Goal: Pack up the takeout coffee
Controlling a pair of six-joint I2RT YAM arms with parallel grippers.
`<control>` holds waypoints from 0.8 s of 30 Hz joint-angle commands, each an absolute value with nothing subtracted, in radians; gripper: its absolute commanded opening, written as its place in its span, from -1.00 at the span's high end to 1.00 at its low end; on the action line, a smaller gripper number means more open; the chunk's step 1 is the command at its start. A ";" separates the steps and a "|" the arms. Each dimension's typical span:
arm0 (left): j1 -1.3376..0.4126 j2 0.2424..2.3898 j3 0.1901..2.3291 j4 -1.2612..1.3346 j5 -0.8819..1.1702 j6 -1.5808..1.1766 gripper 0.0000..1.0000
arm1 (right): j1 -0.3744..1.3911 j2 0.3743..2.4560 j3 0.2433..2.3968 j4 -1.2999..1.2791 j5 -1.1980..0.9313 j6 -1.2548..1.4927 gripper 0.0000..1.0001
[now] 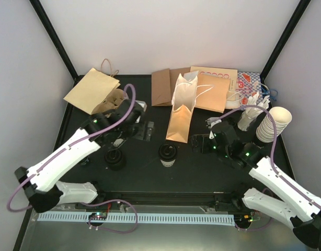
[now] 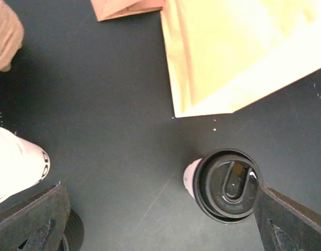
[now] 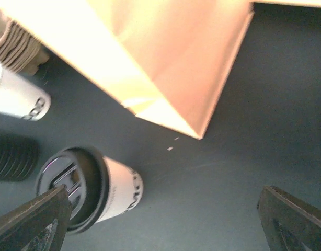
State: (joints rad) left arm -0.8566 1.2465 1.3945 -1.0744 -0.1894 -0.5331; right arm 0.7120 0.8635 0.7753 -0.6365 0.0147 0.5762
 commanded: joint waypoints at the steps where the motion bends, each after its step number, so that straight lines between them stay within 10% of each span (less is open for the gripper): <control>1: -0.748 1.172 1.318 -0.990 -0.106 -0.499 -0.98 | 0.711 0.815 0.836 -0.775 0.324 0.636 -1.00; 24: -0.647 1.264 1.268 -0.491 0.222 -0.662 -0.98 | 0.711 0.758 1.108 -0.958 0.300 0.556 -1.00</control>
